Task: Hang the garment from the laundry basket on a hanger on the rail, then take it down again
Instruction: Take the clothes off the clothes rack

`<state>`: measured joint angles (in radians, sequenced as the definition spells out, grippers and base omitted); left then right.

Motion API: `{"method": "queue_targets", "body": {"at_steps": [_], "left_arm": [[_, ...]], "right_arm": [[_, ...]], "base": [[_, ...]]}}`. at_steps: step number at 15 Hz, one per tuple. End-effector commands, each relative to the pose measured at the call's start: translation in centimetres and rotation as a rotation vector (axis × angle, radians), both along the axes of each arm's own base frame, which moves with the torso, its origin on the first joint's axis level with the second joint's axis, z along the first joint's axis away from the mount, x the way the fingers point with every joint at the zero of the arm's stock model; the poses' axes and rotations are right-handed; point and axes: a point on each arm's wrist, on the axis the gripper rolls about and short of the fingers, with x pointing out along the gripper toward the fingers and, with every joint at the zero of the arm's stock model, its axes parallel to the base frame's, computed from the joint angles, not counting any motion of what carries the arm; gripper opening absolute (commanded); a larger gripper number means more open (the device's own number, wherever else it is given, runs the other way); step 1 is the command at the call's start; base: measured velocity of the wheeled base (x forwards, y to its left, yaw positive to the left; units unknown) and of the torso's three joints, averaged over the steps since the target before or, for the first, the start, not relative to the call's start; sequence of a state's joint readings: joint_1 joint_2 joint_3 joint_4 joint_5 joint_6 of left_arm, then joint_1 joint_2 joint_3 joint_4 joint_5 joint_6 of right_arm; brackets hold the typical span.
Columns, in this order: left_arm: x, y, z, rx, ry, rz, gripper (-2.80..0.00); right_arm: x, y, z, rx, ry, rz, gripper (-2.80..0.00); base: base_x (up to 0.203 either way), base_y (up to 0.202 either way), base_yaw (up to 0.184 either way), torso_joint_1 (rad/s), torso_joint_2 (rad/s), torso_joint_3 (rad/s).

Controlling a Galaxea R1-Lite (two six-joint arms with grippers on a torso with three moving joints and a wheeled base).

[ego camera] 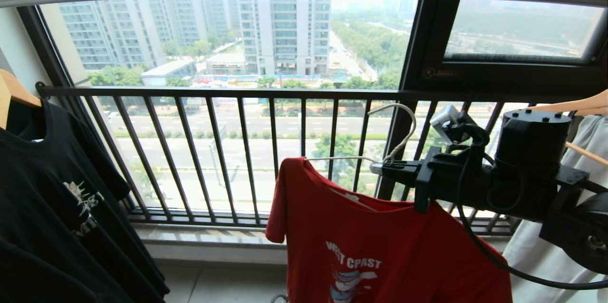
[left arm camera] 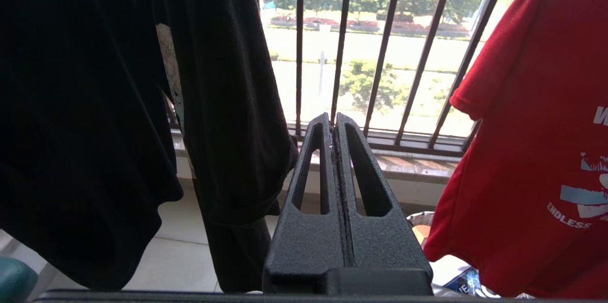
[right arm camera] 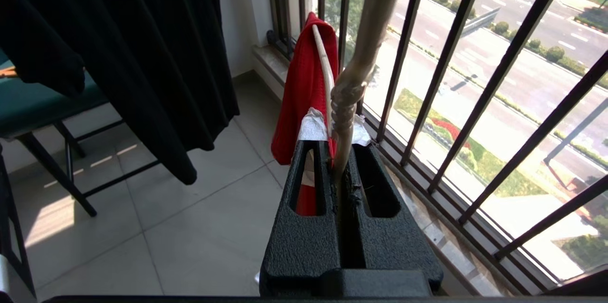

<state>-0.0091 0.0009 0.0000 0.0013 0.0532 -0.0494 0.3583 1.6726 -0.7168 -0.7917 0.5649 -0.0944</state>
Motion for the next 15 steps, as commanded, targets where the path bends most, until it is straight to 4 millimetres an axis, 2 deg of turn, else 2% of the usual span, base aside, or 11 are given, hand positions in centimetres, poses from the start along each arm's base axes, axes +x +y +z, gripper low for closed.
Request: {"method": "queue_targets", "body": {"at_steps": [1, 5, 9, 12, 15], "left_arm": [[0.0, 0.0, 0.0, -0.004, 0.001, 0.002, -2.8], [0.0, 0.0, 0.1, -0.006, -0.003, 0.002, -2.8], [-0.4, 0.0, 2.1, 0.009, -0.038, -0.004, -2.8], [0.2, -0.1, 5.1, 0.017, -0.007, -0.057, -2.8], [2.1, -0.4, 9.0, -0.012, 0.055, -0.158, -2.8]], "right_arm": [[0.2, -0.1, 0.3, 0.023, 0.011, -0.007, -2.8], [0.4, -0.1, 0.3, 0.035, 0.027, -0.012, -2.8], [0.7, 0.0, -0.3, 0.026, 0.042, -0.012, -2.8], [0.8, 0.0, -0.4, 0.025, 0.044, -0.017, -2.8], [0.9, -0.1, -0.4, 0.022, 0.043, -0.042, -2.8]], "base": [[0.0, 0.0, 0.0, 0.0, 0.0, 0.0], [0.0, 0.0, 0.0, 0.0, 0.0, 0.0], [0.0, 0.0, 0.0, 0.0, 0.0, 0.0], [0.0, 0.0, 0.0, 0.0, 0.0, 0.0], [0.0, 0.0, 0.0, 0.0, 0.0, 0.0]]}}
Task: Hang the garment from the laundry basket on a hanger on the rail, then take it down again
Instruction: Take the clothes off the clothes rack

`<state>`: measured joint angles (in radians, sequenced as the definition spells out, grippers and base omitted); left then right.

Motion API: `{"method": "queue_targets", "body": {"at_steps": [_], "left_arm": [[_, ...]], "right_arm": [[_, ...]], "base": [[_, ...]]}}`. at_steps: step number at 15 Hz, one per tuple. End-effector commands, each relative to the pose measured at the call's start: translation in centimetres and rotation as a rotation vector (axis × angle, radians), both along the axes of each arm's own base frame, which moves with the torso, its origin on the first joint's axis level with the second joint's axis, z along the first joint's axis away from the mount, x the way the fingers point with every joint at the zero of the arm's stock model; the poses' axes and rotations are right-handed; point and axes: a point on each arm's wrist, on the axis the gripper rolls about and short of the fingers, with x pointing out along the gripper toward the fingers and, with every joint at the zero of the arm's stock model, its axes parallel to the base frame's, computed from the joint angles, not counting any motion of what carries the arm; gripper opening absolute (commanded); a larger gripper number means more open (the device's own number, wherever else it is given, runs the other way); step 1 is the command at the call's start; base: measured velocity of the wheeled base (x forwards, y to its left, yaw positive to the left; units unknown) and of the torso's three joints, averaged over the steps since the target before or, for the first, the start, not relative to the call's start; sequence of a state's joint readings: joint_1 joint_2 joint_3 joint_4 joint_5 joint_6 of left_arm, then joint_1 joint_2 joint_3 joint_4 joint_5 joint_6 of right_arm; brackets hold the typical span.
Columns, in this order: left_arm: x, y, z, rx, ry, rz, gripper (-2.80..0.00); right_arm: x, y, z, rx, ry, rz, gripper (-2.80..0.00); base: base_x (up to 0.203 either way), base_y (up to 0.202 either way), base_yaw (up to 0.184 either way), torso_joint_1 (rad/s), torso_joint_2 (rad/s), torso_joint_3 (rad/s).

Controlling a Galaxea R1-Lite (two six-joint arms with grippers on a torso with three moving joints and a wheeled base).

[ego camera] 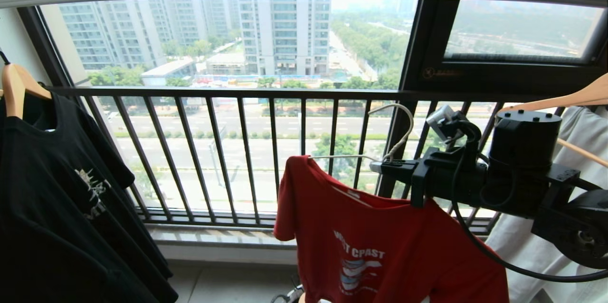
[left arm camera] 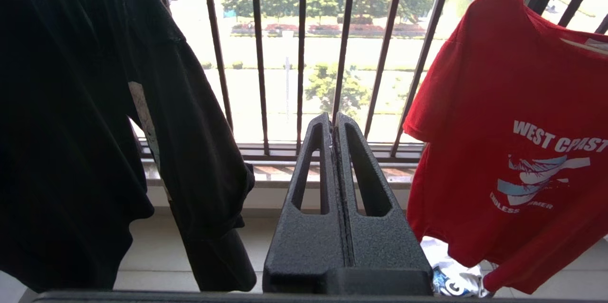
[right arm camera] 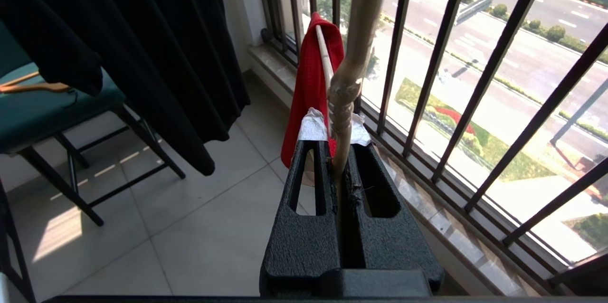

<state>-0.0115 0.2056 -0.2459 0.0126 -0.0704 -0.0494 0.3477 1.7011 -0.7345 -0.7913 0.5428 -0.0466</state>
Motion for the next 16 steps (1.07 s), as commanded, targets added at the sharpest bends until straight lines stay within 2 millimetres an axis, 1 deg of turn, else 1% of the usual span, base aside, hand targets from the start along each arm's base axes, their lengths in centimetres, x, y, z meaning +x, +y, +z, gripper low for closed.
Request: {"method": "queue_targets", "body": {"at_steps": [1, 4, 6, 9, 10, 12, 16], "left_arm": [[2.8, -0.2, 3.3, -0.03, 0.11, -0.078, -2.8], [6.3, -0.6, 6.5, -0.075, 0.199, -0.217, -2.8], [9.2, -1.0, 7.8, -0.087, 0.268, -0.313, -2.8], [13.7, -3.5, 9.5, -0.071, 0.361, -0.521, -2.8], [15.1, -4.5, 9.8, -0.065, 0.389, -0.564, -2.8], [18.4, -6.7, 9.6, -0.052, 0.465, -0.634, -2.8], [24.4, -11.0, 7.8, -0.023, 0.601, -0.698, -2.8]], "right_arm": [[0.2, 0.0, 0.0, -0.001, -0.005, -0.01, -2.8], [0.4, -0.2, 0.2, 0.001, -0.013, -0.029, -2.8], [0.6, -0.3, 0.2, -0.001, -0.015, -0.046, -2.8], [1.4, -0.1, -0.5, -0.011, 0.004, -0.069, -2.8], [1.7, -0.1, -0.7, -0.014, 0.007, -0.079, -2.8], [1.8, 0.0, -0.6, -0.015, 0.003, -0.092, -2.8], [2.0, 0.0, -0.2, -0.014, -0.012, -0.12, -2.8]], "base": [[0.0, 0.0, 0.0, 0.0, 0.0, 0.0], [0.0, 0.0, 0.0, 0.0, 0.0, 0.0], [0.0, 0.0, 0.0, 0.0, 0.0, 0.0], [0.0, 0.0, 0.0, 0.0, 0.0, 0.0], [0.0, 0.0, 0.0, 0.0, 0.0, 0.0], [0.0, 0.0, 0.0, 0.0, 0.0, 0.0], [0.0, 0.0, 0.0, 0.0, 0.0, 0.0]]}}
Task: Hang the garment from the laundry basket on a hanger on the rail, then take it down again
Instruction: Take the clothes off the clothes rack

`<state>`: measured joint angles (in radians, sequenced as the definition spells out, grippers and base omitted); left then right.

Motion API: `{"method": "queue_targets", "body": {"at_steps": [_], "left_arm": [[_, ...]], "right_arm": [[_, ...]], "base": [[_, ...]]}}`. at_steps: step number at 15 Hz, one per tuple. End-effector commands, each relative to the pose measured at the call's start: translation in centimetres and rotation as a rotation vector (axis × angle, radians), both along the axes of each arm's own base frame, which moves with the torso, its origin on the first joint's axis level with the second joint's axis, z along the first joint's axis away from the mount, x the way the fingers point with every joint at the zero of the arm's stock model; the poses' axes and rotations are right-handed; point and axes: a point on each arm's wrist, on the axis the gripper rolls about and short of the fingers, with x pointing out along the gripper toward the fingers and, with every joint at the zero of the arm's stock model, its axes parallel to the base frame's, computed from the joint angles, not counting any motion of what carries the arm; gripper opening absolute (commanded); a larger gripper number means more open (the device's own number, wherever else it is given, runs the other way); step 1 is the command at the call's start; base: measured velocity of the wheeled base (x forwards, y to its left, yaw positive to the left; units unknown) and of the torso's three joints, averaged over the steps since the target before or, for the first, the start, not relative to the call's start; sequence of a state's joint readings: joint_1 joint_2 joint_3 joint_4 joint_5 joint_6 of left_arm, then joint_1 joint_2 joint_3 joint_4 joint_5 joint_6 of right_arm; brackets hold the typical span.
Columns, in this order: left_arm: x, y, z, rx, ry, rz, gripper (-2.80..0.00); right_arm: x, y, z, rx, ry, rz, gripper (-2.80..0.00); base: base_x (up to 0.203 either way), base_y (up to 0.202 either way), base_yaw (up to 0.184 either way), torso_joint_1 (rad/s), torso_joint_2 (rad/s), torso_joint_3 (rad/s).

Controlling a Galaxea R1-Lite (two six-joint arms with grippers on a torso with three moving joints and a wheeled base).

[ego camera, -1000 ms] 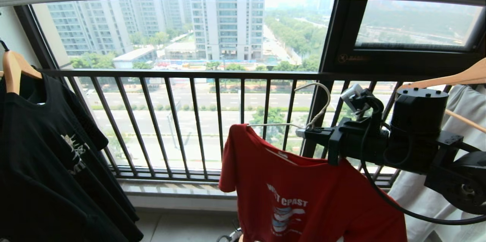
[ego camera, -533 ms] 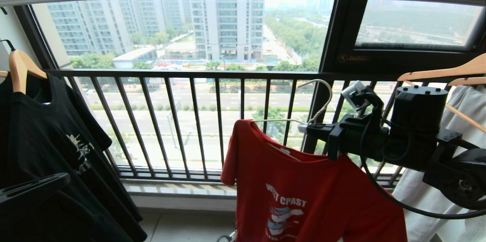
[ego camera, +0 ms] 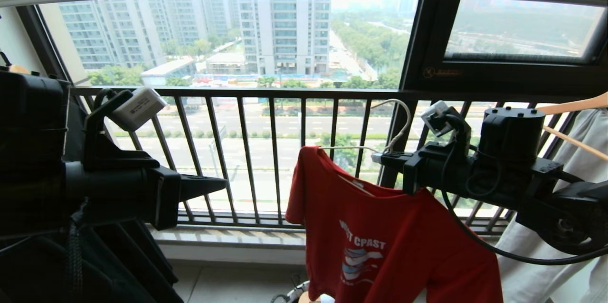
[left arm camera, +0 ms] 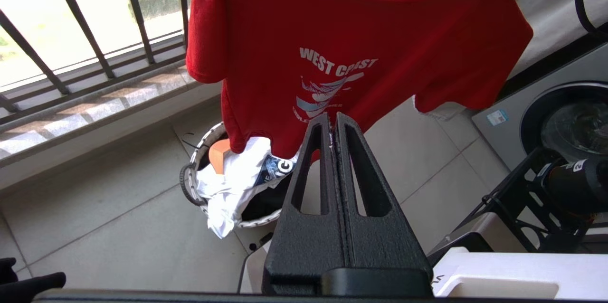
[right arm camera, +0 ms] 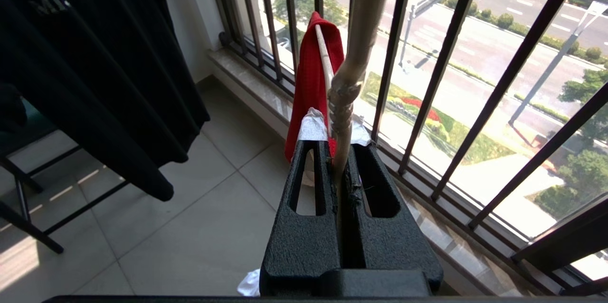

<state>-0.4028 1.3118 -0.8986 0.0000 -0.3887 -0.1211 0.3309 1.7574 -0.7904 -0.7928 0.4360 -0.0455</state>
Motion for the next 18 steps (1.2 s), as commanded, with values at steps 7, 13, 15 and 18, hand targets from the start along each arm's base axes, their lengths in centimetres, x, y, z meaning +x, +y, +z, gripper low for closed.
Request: {"method": "queue_targets", "body": {"at_steps": [7, 13, 15, 18], "left_arm": [[10.9, -6.9, -6.8, 0.103, 0.236, -0.051, -2.8], [13.4, -8.9, -9.4, 0.087, 0.225, 0.085, -2.8], [13.1, -10.8, -10.4, 0.116, 0.227, 0.133, 0.0], [13.3, -13.4, -10.8, 0.043, 0.139, 0.231, 0.0]], "right_arm": [[1.4, 0.3, -1.6, -0.019, 0.038, -0.028, -2.8], [1.4, 0.7, -1.8, -0.021, 0.042, -0.019, -2.8], [1.4, 0.8, -1.8, -0.021, 0.043, -0.015, -2.8], [1.0, 1.4, -2.0, -0.025, 0.048, 0.007, -2.8]], "base": [[0.0, 0.0, 0.0, 0.0, 0.0, 0.0], [0.0, 0.0, 0.0, 0.0, 0.0, 0.0], [0.0, 0.0, 0.0, 0.0, 0.0, 0.0], [0.0, 0.0, 0.0, 0.0, 0.0, 0.0]]}}
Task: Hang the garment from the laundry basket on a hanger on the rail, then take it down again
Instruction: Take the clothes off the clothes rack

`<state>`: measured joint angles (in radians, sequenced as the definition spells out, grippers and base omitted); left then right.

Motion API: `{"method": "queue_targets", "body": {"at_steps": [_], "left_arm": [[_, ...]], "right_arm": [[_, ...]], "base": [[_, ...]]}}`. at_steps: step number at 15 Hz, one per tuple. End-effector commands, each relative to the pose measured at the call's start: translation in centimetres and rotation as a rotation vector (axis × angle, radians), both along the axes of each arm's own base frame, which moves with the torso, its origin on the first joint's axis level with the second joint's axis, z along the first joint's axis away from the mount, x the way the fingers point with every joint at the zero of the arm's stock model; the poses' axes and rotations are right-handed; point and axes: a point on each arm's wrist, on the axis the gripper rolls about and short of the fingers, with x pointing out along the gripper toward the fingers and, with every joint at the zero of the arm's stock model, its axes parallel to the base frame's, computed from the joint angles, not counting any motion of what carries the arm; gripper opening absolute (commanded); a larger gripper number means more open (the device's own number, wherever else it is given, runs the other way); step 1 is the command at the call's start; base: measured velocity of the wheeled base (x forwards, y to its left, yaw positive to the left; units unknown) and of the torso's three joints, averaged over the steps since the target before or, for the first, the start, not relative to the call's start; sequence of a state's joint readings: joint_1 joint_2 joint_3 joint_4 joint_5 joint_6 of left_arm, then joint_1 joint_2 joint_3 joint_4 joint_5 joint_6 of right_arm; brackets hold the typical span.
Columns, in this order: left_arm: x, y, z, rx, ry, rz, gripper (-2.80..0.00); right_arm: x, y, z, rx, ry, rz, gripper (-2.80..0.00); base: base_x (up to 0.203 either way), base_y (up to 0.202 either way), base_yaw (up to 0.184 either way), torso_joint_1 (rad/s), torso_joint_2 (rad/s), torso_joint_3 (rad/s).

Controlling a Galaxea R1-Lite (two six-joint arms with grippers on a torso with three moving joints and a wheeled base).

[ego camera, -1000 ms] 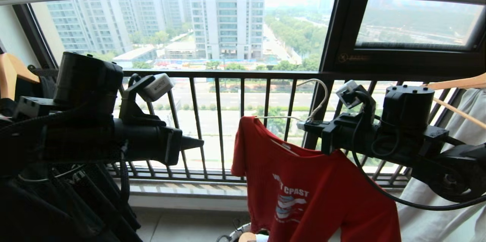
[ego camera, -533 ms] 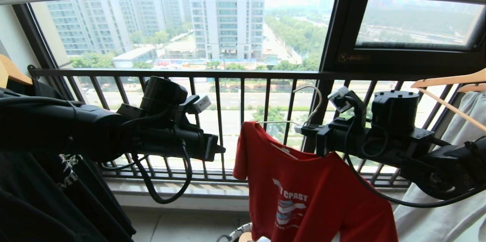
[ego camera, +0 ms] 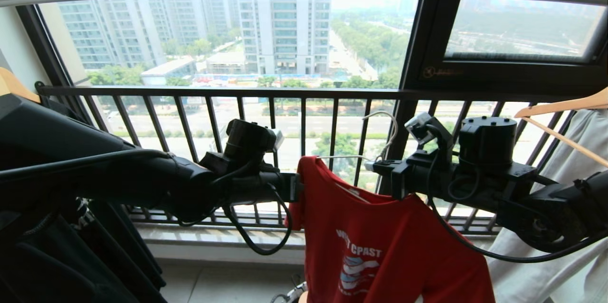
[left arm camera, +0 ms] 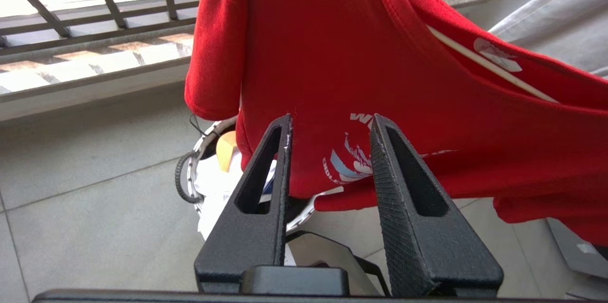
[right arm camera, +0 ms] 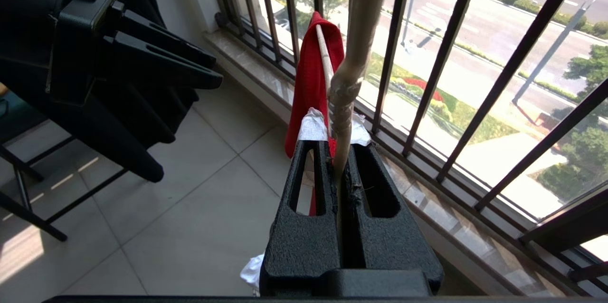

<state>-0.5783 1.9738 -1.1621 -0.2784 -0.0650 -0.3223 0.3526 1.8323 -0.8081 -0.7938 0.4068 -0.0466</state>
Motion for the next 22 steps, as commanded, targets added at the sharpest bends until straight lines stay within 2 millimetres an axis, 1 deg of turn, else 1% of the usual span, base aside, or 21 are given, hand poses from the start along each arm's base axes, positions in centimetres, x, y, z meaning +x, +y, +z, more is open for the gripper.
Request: {"method": "queue_targets", "body": {"at_steps": [1, 4, 6, 10, 15, 16, 19, 22], "left_arm": [[-0.1, -1.8, -0.9, -0.004, -0.033, 0.053, 0.0], [-0.5, -2.9, -0.6, 0.046, -0.093, 0.164, 0.0], [-0.3, -3.5, -0.4, 0.059, -0.121, 0.2, 0.0], [0.2, -3.7, -0.2, 0.08, -0.151, 0.261, 0.0], [0.5, -3.7, -0.3, 0.089, -0.16, 0.273, 0.0], [0.6, -3.8, -0.4, 0.094, -0.163, 0.281, 0.0], [1.3, -4.0, -1.7, 0.162, -0.175, 0.318, 0.0], [1.7, -3.7, -1.5, 0.159, -0.185, 0.326, 0.0]], "right_arm": [[-0.2, 0.5, -0.1, 0.0, -0.001, 0.018, -2.8], [-0.4, 0.8, -0.2, -0.002, 0.004, 0.03, -2.8], [-0.4, 0.8, -0.1, 0.0, 0.0, 0.03, -2.8], [-0.7, 0.9, 0.3, 0.004, -0.012, 0.037, -2.8], [-1.3, 1.4, 0.5, 0.005, -0.013, 0.059, -2.8], [-1.4, 1.5, 0.5, 0.005, -0.014, 0.059, -2.8], [-1.5, 1.4, 0.7, 0.006, -0.02, 0.059, -2.8], [-1.5, 1.4, 0.8, 0.007, -0.022, 0.059, -2.8]], "base": [[0.0, 0.0, 0.0, 0.0, 0.0, 0.0], [0.0, 0.0, 0.0, 0.0, 0.0, 0.0], [0.0, 0.0, 0.0, 0.0, 0.0, 0.0], [0.0, 0.0, 0.0, 0.0, 0.0, 0.0], [0.0, 0.0, 0.0, 0.0, 0.0, 0.0], [0.0, 0.0, 0.0, 0.0, 0.0, 0.0], [0.0, 0.0, 0.0, 0.0, 0.0, 0.0], [0.0, 0.0, 0.0, 0.0, 0.0, 0.0]]}}
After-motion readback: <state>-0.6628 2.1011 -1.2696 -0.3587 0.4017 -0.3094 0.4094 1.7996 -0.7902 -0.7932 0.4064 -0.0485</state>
